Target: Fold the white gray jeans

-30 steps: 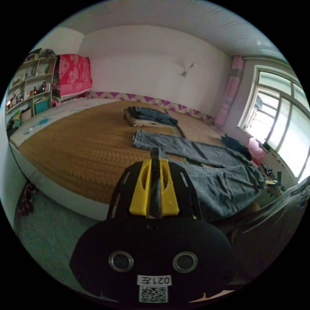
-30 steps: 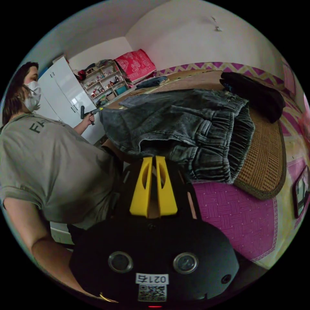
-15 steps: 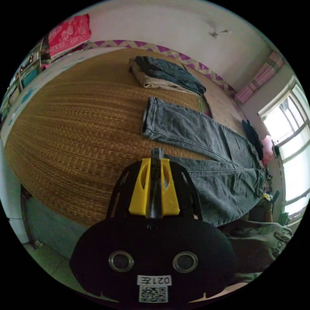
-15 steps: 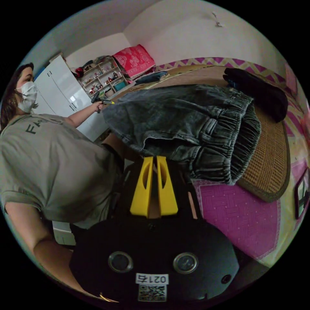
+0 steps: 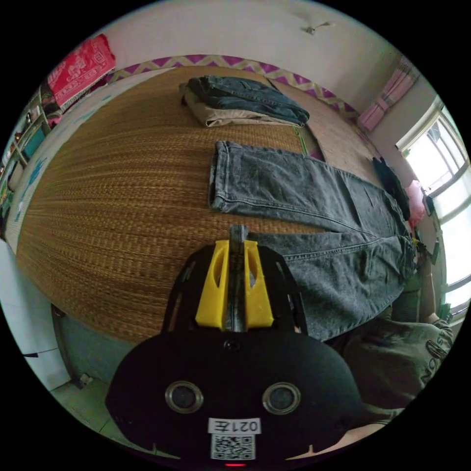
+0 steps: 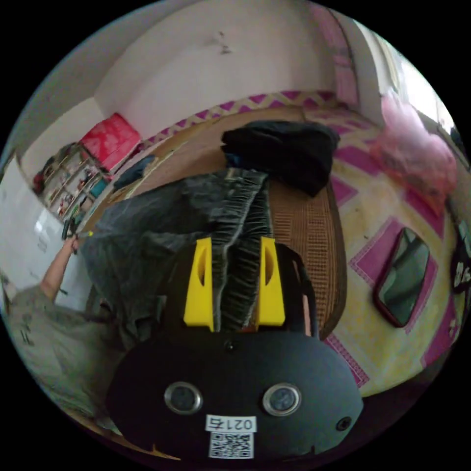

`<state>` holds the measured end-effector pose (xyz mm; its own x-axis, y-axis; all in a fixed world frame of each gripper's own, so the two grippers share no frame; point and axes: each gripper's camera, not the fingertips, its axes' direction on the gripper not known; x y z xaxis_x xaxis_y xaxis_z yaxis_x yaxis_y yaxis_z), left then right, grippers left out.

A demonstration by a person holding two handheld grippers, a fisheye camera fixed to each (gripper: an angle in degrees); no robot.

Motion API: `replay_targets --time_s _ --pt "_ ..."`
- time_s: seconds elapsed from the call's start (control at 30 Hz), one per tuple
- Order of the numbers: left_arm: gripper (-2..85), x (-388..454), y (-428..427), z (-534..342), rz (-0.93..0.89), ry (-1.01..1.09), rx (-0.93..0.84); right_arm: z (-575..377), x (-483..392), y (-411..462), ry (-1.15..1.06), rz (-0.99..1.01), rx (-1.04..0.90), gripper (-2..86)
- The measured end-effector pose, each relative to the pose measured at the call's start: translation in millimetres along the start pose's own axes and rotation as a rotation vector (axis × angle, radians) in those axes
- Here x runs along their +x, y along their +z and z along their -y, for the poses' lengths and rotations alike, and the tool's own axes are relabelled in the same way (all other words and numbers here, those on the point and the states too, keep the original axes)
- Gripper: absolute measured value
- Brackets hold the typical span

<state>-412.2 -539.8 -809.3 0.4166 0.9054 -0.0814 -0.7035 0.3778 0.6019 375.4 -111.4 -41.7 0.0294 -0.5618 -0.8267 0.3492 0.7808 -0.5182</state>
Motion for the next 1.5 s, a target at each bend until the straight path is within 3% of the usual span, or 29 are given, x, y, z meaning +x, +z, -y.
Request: replay_targets --time_s 0.1,0.2,0.3,0.5,0.6,0.63,0.7,0.8,0.97,1.13,1.2,1.3,1.4,1.5 --pt "4.8 1 5 6 -0.004 -0.022 -0.008 31 42 31 0.22 0.062 -0.097 13.7" --pt "4.8 -2 8 13 -0.033 -0.072 -0.017 45 65 54 0.379 0.248 -0.136 5.7" --pt "4.7 -4 10 23 -0.046 -0.096 -0.039 54 66 53 0.399 0.253 -0.153 1.3" --pt "4.9 9 18 45 -0.076 -0.057 -0.004 52 58 -5 0.367 0.205 0.043 0.2" --pt "5.0 19 31 47 -0.086 -0.03 -0.007 32 67 16 0.415 0.076 -0.044 1.6" --pt "5.0 19 31 45 -0.09 -0.036 0.0 22 72 31 0.424 0.077 -0.109 2.3" --pt "5.1 14 29 37 -0.119 -0.044 0.01 8 77 25 0.455 0.159 -0.036 2.4" --pt "5.3 2 22 18 -0.168 -0.06 0.015 -4 59 -8 0.401 0.163 0.067 2.0" --pt "3.6 -3 -13 -30 -0.118 -0.028 0.179 -16 -22 -41 0.065 0.214 0.067 0.8" --pt "6.5 33 -45 -89 -0.095 0.092 0.364 -37 -121 13 -0.192 -0.144 -0.176 -0.4" --pt "7.5 48 -49 -107 -0.079 0.09 0.398 -51 -142 41 -0.242 -0.297 -0.203 -0.5" --pt "7.7 73 -53 -137 -0.035 0.081 0.406 -74 -173 52 -0.312 -0.487 -0.09 -0.6" --pt "0.6 87 -57 -167 0.071 -0.084 0.45 -86 -177 52 -0.218 -0.517 -0.015 -0.6" --pt "-0.5 99 -62 -203 0.151 -0.191 0.567 -89 -167 46 -0.161 -0.453 -0.007 -0.5"
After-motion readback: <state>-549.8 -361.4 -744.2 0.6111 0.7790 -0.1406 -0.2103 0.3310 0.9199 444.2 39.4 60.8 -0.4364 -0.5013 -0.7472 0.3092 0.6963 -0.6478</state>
